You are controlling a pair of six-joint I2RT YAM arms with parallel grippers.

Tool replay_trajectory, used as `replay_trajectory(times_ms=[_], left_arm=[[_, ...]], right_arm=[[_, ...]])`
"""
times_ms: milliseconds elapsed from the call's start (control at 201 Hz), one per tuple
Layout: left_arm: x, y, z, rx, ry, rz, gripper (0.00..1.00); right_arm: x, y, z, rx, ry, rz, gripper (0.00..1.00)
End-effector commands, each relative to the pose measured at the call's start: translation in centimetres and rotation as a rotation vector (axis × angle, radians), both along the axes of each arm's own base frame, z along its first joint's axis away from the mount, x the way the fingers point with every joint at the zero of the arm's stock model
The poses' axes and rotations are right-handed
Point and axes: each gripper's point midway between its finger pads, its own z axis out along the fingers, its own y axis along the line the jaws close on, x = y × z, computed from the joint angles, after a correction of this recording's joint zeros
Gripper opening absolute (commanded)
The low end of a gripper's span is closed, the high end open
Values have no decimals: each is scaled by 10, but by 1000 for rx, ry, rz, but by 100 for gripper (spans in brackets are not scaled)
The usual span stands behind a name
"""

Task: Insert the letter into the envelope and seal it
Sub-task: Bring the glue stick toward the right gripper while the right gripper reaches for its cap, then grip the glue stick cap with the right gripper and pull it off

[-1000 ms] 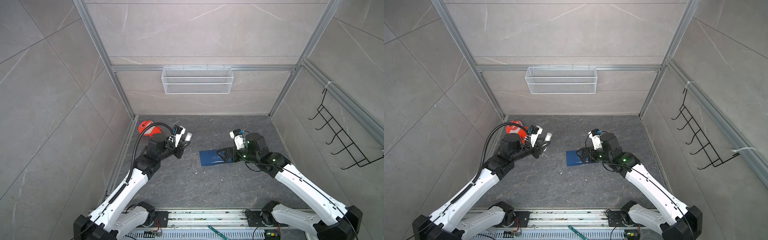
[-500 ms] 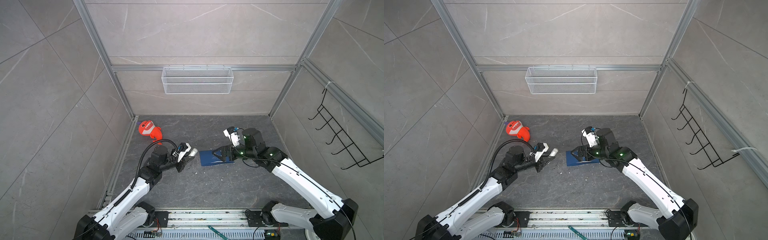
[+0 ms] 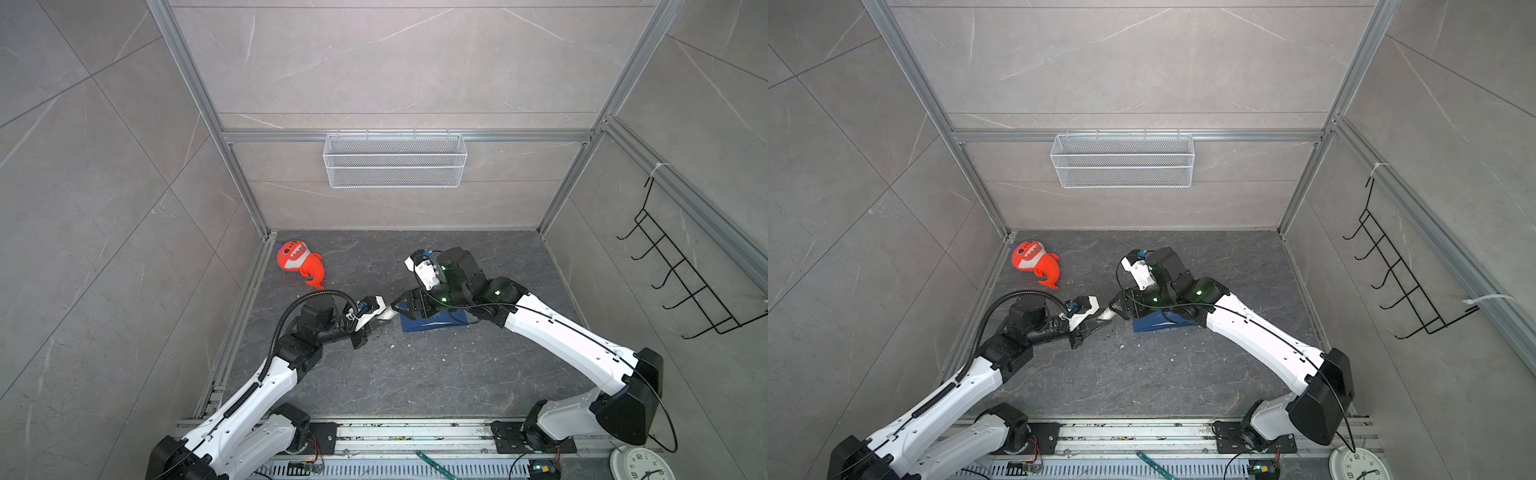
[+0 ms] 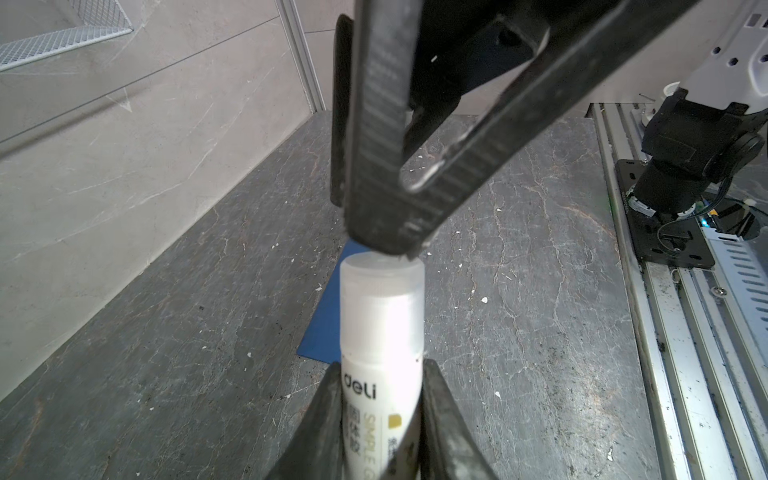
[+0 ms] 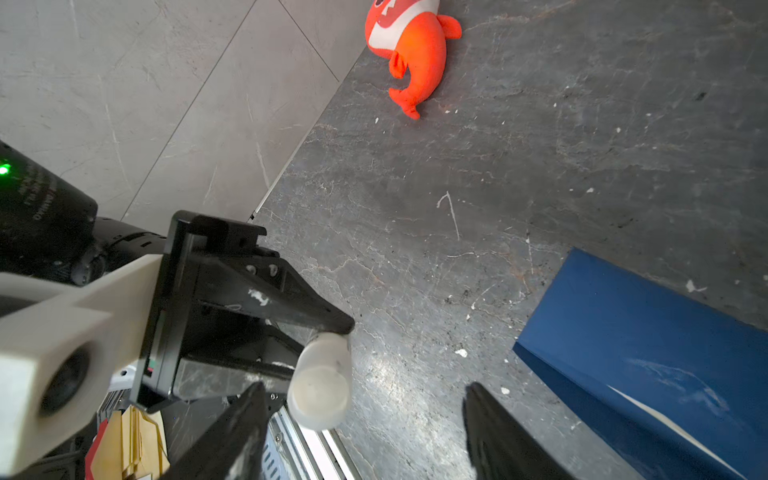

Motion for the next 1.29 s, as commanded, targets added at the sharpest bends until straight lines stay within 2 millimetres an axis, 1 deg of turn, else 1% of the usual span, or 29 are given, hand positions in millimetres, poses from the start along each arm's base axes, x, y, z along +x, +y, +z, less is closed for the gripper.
replay_trajectory(times_ms=[0, 184, 339, 473, 647, 692, 792, 871, 1021, 1155, 1290], left_arm=[[-4, -5, 26, -35, -63, -41, 0], [-3, -5, 25, -32, -58, -39, 0], [-2, -6, 23, -29, -49, -38, 0], [-1, -6, 22, -27, -44, -36, 0], [-2, -5, 23, -26, -46, -35, 0], [-1, -5, 23, -26, -46, -36, 0], [-1, -5, 22, -23, -40, -35, 0], [-1, -6, 21, -22, -37, -36, 0], [-1, -6, 20, -17, -29, -39, 0], [-1, -6, 18, -10, -16, -41, 0], [0, -7, 14, 5, 5, -41, 0]], right_arm=[[1, 5, 5, -7, -14, -4, 69], [-1, 9, -1, -26, -7, 0, 53], [-5, 15, -4, -35, -1, 20, 48], [-10, 19, -11, -52, 11, 37, 43], [-11, 22, -12, -54, 11, 43, 37], [-11, 23, -11, -55, 11, 46, 34], [-12, 25, -13, -60, 14, 55, 24], [-12, 23, -12, -63, 7, 53, 18], [-10, 18, -7, -78, -25, 42, 10], [-8, 10, 0, -102, -71, 31, 7], [-8, -2, 13, -116, -123, 20, 3]])
